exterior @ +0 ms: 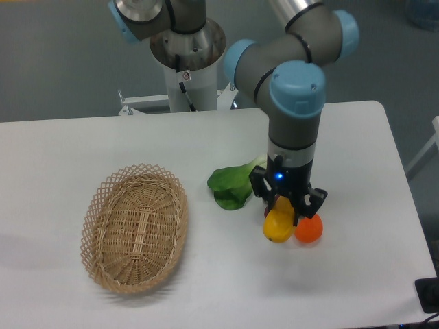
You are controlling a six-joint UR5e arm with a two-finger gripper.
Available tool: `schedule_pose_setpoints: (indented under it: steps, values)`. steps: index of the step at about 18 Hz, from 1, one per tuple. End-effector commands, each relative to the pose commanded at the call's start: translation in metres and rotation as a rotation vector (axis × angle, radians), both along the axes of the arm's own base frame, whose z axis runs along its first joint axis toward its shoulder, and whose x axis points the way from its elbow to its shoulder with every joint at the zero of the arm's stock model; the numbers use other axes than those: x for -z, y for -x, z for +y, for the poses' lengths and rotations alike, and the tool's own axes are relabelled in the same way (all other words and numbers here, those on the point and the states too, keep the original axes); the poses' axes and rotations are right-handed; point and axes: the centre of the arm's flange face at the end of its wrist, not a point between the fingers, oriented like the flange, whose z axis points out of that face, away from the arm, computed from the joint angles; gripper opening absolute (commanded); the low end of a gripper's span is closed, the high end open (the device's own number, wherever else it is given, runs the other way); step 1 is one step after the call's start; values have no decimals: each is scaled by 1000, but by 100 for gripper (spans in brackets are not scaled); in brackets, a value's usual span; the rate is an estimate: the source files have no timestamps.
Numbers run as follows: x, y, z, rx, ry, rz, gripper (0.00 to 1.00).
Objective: Pick up the mango from the table
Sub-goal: 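Lift the held mango up off the table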
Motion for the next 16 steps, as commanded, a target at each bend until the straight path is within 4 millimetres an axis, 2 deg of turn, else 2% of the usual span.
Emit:
schedule_pose_setpoints:
  steps: [8, 16]
  values:
    - [-19, 6, -6, -5, -7, 5, 52]
    - [-16, 7, -11, -10, 6, -15, 52]
